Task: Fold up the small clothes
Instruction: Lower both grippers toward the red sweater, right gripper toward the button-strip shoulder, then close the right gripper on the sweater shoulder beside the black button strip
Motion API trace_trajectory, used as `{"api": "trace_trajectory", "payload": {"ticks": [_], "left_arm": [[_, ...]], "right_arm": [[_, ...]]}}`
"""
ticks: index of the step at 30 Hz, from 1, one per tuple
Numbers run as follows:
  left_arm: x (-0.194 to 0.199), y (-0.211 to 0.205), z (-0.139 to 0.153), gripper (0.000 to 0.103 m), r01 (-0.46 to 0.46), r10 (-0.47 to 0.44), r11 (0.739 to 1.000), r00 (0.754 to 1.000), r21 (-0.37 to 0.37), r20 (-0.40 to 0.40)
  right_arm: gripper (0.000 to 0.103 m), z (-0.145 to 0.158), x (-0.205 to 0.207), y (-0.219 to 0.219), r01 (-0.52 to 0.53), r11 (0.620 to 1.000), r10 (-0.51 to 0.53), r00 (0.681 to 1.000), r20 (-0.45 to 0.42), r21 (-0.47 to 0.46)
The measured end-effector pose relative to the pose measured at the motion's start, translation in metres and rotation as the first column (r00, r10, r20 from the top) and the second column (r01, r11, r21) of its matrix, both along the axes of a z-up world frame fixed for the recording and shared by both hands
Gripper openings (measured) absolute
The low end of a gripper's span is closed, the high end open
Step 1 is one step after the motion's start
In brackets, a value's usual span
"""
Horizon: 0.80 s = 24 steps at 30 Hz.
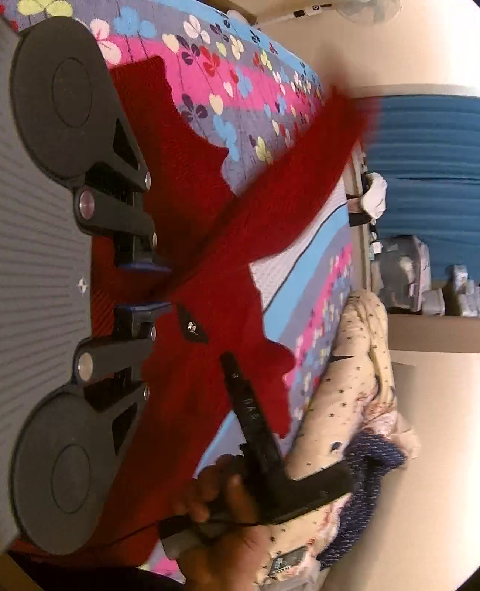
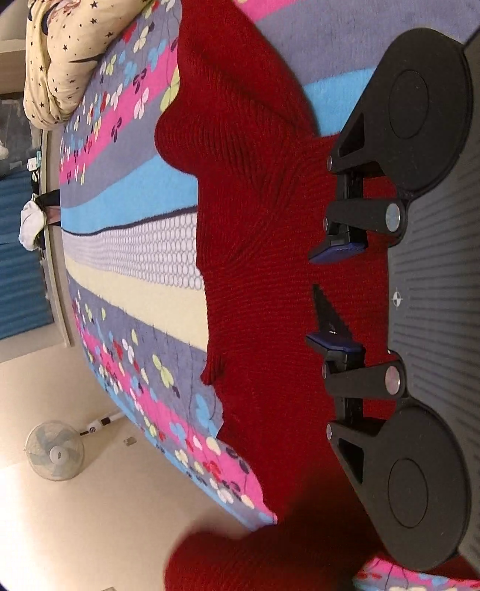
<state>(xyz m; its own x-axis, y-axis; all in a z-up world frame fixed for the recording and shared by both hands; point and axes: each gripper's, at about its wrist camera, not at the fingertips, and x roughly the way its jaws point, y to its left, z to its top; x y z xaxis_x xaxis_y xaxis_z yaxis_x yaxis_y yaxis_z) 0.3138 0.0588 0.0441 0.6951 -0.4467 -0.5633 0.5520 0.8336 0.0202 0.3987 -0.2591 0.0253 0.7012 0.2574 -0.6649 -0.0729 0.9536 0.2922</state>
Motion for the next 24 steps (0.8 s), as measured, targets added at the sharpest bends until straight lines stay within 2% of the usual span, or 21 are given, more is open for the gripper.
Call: {"api": "trace_trajectory", "payload": {"ticks": [2,5,7,8,11,13,15,17,20,24], "left_arm": [[0.005,0.012,0.004,0.029,-0.047,0.047,0.998,0.999,-0.04,-0.007],[0.019,0.04,0.016,0.03,-0.166,0.162,0.978,0.986,-0.123,-0.043],[0.026,0.058,0.021,0.03,-0.274,0.268,0.956,0.961,-0.107,-0.061],[0.03,0.066,0.021,0.03,-0.34,0.334,0.937,0.939,-0.075,-0.078],[0.054,0.094,0.009,0.03,-0.528,0.521,0.849,0.835,0.014,-0.176],[0.062,0.11,0.003,0.03,-0.602,0.593,0.797,0.769,0.038,-0.239],[0.063,0.124,0.001,0.03,-0.643,0.623,0.765,0.728,0.03,-0.286],[0.063,0.13,0.003,0.03,-0.656,0.629,0.755,0.716,0.018,-0.301],[0.068,0.129,0.005,0.038,-0.647,0.621,0.762,0.724,0.016,-0.302],[0.078,0.127,-0.004,0.038,-0.655,0.62,0.756,0.714,0.004,-0.326]], "right_arm": [[0.044,-0.001,0.0,-0.001,0.002,1.0,-0.002,1.0,-0.001,0.02],[0.046,-0.003,0.001,-0.006,0.022,0.999,-0.021,1.0,-0.018,0.047],[0.048,-0.004,0.003,-0.011,0.046,0.996,-0.044,0.998,-0.034,0.072],[0.048,-0.005,0.003,-0.013,0.059,0.995,-0.055,0.998,-0.042,0.086],[0.05,-0.007,0.005,-0.018,0.088,0.986,-0.08,0.995,-0.06,0.141],[0.052,-0.008,0.006,-0.022,0.105,0.977,-0.095,0.994,-0.06,0.187],[0.055,-0.009,0.009,-0.026,0.121,0.963,-0.11,0.992,-0.06,0.242],[0.056,-0.013,0.014,-0.03,0.14,0.944,-0.123,0.989,-0.077,0.298],[0.056,-0.022,0.022,-0.035,0.174,0.92,-0.135,0.982,-0.133,0.351],[0.056,-0.031,0.029,-0.035,0.188,0.897,-0.133,0.978,-0.16,0.401]]}}
